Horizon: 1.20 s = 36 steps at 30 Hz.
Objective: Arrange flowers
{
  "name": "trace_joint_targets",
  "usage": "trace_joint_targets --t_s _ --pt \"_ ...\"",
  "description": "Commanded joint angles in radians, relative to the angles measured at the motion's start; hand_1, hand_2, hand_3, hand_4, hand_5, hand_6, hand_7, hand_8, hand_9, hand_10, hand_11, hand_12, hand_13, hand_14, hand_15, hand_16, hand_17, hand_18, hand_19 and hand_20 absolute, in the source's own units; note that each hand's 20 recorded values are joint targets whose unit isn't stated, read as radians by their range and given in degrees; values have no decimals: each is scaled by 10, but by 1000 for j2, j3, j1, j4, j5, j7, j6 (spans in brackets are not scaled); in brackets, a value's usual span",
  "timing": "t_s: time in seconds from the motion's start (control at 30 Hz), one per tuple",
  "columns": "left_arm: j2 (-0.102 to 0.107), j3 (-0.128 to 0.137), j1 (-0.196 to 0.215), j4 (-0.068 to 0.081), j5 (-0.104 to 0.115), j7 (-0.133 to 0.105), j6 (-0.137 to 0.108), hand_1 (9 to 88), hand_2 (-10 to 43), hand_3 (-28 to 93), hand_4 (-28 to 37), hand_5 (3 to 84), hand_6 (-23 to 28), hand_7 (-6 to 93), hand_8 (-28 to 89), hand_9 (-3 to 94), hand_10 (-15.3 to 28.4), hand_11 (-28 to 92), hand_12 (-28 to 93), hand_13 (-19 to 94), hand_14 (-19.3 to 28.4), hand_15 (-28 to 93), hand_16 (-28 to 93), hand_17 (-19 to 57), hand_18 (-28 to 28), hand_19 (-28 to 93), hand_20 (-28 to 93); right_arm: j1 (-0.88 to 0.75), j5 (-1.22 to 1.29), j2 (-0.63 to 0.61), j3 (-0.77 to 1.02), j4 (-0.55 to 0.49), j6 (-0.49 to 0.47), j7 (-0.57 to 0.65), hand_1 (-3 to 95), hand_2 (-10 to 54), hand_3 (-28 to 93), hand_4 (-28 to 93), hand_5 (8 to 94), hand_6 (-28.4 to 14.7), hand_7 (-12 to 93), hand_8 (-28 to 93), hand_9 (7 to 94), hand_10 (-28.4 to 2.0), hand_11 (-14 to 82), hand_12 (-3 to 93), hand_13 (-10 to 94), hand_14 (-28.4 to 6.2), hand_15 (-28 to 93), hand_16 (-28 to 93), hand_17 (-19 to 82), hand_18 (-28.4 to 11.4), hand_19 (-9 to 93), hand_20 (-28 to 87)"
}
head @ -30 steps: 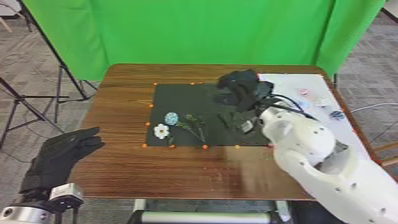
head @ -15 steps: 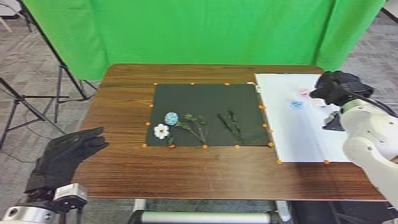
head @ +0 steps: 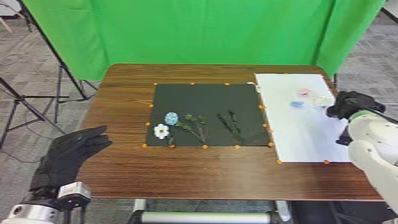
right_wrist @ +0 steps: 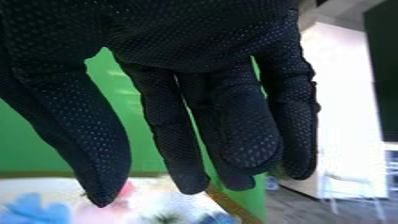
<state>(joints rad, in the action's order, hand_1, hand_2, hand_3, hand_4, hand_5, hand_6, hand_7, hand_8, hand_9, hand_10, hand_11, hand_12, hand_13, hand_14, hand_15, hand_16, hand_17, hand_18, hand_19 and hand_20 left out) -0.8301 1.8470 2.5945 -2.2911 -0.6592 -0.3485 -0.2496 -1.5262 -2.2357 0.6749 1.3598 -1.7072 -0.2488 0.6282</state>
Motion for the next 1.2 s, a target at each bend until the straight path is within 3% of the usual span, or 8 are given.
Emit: trace_joint_targets --t_s 0.03,0.17,0.33,0.73,0.93,1.13,1.2 --pt "-7 -6 1 0 3 4 -1 303 31 790 -160 535 162 149 -91 442 228 435 108 299 274 638 -137 -94 208 593 142 2 -17 12 6 32 -11 29 275 -8 856 -270 531 -64 169 -122 524 -170 155 146 638 -111 798 167 289 -201 859 47" --pt "-6 -13 -7 5 6 5 3 301 31 791 -158 535 162 148 -91 442 228 435 108 298 274 638 -137 -93 207 593 143 13 -14 32 2 55 -18 37 279 -11 855 -271 530 -64 170 -122 524 -169 154 146 639 -109 800 166 290 -201 861 43" --pt "-2 -20 -3 7 14 -16 -6 301 32 790 -158 535 162 147 -90 442 228 435 108 298 274 638 -137 -93 208 593 143 77 -33 46 -42 105 -32 25 285 -12 853 -274 531 -63 169 -123 526 -166 155 145 640 -108 802 164 291 -201 866 33" --pt "2 -22 -10 11 14 -13 2 300 32 791 -158 535 162 147 -91 442 228 435 107 298 274 637 -137 -94 208 593 142 77 -16 52 -74 136 29 88 344 -46 849 -280 548 -51 190 -133 565 -148 180 144 662 -93 796 166 310 -192 878 3" --pt "1 -16 -13 13 12 -6 7 300 33 791 -158 534 162 148 -90 442 228 434 108 299 275 638 -137 -94 208 593 142 50 -39 62 -70 137 13 85 466 -90 828 -282 600 -24 213 -138 680 -117 222 169 715 -65 785 181 356 -171 900 -28" --pt "3 -18 -26 15 9 5 13 300 33 793 -159 534 162 148 -90 442 229 433 108 298 275 637 -138 -94 208 593 142 47 -72 61 -107 149 80 76 511 -95 785 -282 629 -19 226 -85 741 -92 152 240 733 -53 780 192 369 -167 913 -53" --pt "4 -17 -27 16 6 8 18 300 32 794 -160 534 161 148 -91 443 229 433 108 298 274 637 -138 -94 208 593 142 38 -79 55 -114 143 119 74 551 -95 756 -282 667 -7 277 -42 812 -72 100 299 758 -44 773 198 387 -160 919 -58"
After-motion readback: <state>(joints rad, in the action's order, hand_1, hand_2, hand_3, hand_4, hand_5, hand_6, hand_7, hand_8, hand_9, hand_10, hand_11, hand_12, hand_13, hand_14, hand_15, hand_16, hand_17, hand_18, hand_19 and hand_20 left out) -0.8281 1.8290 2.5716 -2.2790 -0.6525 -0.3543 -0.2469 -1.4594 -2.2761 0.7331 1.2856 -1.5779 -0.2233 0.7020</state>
